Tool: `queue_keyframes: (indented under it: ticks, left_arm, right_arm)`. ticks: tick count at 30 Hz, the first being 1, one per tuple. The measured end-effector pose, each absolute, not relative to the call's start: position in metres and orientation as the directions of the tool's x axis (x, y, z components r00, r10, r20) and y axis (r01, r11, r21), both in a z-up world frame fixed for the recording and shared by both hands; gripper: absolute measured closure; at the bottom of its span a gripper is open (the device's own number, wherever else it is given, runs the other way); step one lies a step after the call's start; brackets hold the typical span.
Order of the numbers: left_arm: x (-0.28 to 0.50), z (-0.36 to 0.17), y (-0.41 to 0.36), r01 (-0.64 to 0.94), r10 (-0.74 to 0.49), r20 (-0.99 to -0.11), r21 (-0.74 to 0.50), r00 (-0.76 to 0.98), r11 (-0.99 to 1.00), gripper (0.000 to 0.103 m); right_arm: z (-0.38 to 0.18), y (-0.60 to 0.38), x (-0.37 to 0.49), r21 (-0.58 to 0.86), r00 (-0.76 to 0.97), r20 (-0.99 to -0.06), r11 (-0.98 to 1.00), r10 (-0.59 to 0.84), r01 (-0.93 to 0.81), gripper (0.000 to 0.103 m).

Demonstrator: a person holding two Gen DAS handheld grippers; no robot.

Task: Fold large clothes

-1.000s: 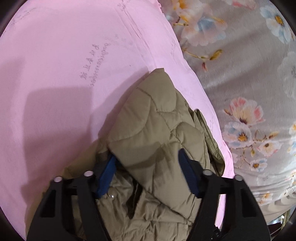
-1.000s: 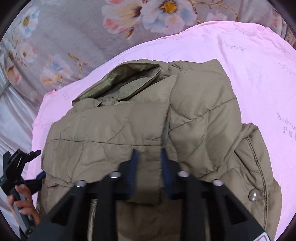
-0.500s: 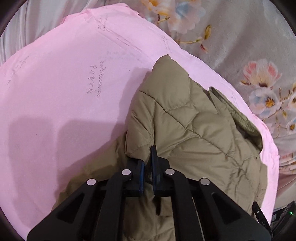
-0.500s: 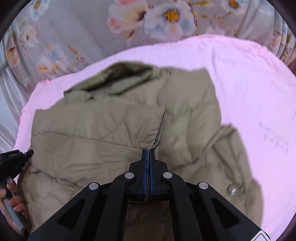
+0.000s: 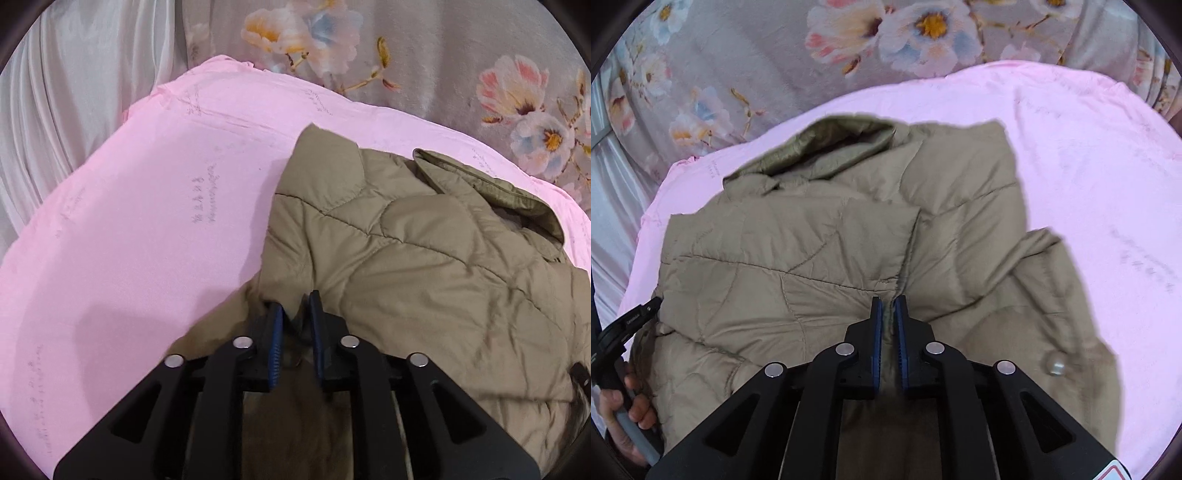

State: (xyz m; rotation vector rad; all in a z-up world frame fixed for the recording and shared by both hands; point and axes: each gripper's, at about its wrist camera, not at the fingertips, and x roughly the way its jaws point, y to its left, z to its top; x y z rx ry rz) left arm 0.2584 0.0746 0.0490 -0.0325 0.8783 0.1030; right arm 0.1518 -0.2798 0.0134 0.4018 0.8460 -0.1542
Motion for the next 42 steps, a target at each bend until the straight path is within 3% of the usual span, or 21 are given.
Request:
queue_keyframes:
  ticks: [6, 9, 14, 17, 23, 36, 42]
  left_arm:
    - [0.249, 0.106, 0.044, 0.009, -0.037, -0.727, -0.041, 0.686, 0.999, 0.083]
    - [0.26, 0.103, 0.013, 0.078, -0.099, -0.729, -0.063, 0.677, 0.995, 0.065]
    - [0.278, 0.044, -0.026, 0.107, -0.045, -0.78, 0.029, 0.624, 0.994, 0.065]
    - [0.267, 0.014, -0.028, 0.11, -0.024, -0.747, 0.065, 0.664, 0.992, 0.064]
    - [0.264, 0.007, -0.039, 0.099, 0.041, -0.735, 0.146, 0.677, 0.984, 0.064]
    - [0.265, 0.004, -0.04, 0.095, 0.05, -0.742, 0.152, 0.668, 0.984, 0.062]
    - [0.267, 0.014, -0.028, 0.155, -0.071, -0.772, 0.036, 0.632, 0.987, 0.049]
  right_arm:
    - [0.074, -0.257, 0.155, 0.281, 0.741, -0.67, 0.939, 0.044, 0.199, 0.088]
    - [0.073, -0.229, 0.182, 0.263, 0.731, -0.676, 0.957, 0.09, 0.125, 0.084]
    - [0.022, -0.202, 0.216, 0.186, 0.641, -0.764, 0.978, 0.08, 0.099, 0.084]
    - [0.003, -0.197, 0.21, 0.178, 0.663, -0.744, 0.981, 0.08, 0.082, 0.084]
    - [-0.004, -0.199, 0.207, 0.185, 0.674, -0.735, 0.978, 0.076, 0.092, 0.084]
    - [-0.01, -0.204, 0.209, 0.244, 0.68, -0.724, 0.965, 0.117, 0.093, 0.084]
    - [-0.005, -0.218, 0.207, 0.346, 0.661, -0.719, 0.935, 0.215, 0.073, 0.073]
